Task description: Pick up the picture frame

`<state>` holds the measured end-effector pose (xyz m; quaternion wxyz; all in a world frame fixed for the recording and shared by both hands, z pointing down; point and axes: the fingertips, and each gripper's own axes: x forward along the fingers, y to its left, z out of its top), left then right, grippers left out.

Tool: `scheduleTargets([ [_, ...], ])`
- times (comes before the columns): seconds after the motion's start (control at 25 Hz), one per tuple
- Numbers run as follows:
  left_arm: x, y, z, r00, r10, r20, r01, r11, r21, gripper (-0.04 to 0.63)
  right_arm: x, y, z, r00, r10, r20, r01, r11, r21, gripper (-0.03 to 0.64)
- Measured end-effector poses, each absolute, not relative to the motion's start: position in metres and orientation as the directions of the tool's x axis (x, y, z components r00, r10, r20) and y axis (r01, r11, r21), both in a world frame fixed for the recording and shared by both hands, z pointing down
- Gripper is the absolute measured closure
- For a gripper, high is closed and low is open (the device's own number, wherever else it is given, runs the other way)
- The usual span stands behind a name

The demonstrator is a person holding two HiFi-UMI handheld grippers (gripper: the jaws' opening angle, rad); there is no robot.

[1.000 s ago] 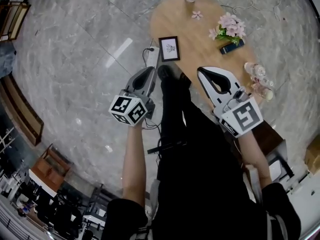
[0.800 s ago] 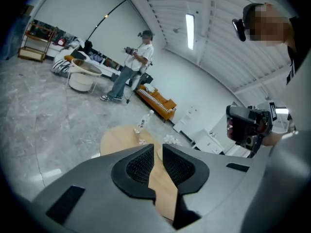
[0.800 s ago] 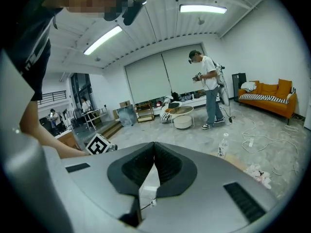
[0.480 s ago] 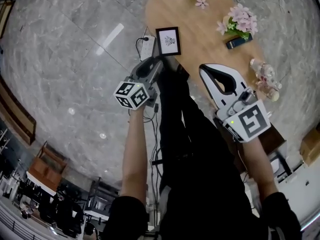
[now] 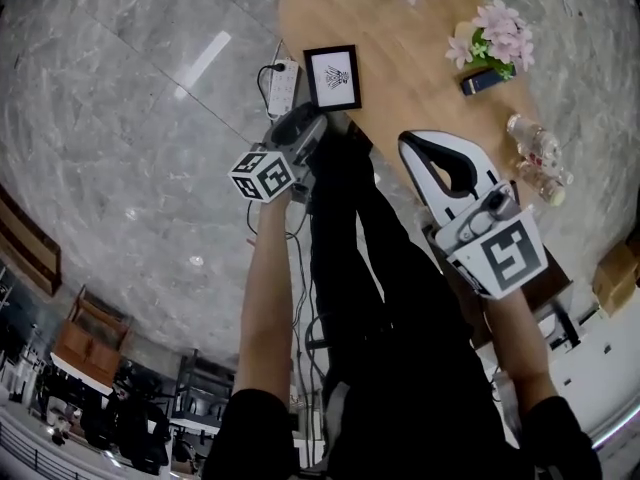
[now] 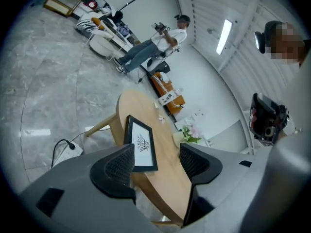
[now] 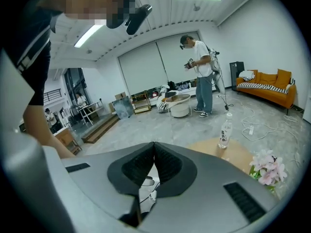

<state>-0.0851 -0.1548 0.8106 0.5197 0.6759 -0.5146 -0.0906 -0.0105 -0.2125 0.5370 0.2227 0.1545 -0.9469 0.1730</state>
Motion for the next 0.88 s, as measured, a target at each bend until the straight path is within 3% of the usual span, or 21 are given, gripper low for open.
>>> scheduleTargets([
  [0.4, -0.079, -0.163, 0.876, 0.51, -0.766, 0.392, -0.503, 0.104, 0.858, 0.264, -0.022, -0.218, 0.578, -0.835, -0.213, 0.508, -0.395, 0.874, -0.282, 0.603],
  [0.76, -0.062, -0.173, 0.9, 0.583, -0.732, 0.352, -0.431, 0.088, 0.898, 0.267, -0.025, -0.217, 0.6, -0.821, -0.205, 0.533, -0.41, 0.862, -0.299, 0.603],
  [0.88, -0.058, -0.175, 0.901, 0.595, -0.734, 0.328, -0.407, 0.077, 0.91, 0.312, -0.026, -0.218, 0.602, -0.819, -0.207, 0.535, -0.412, 0.861, -0.298, 0.603],
])
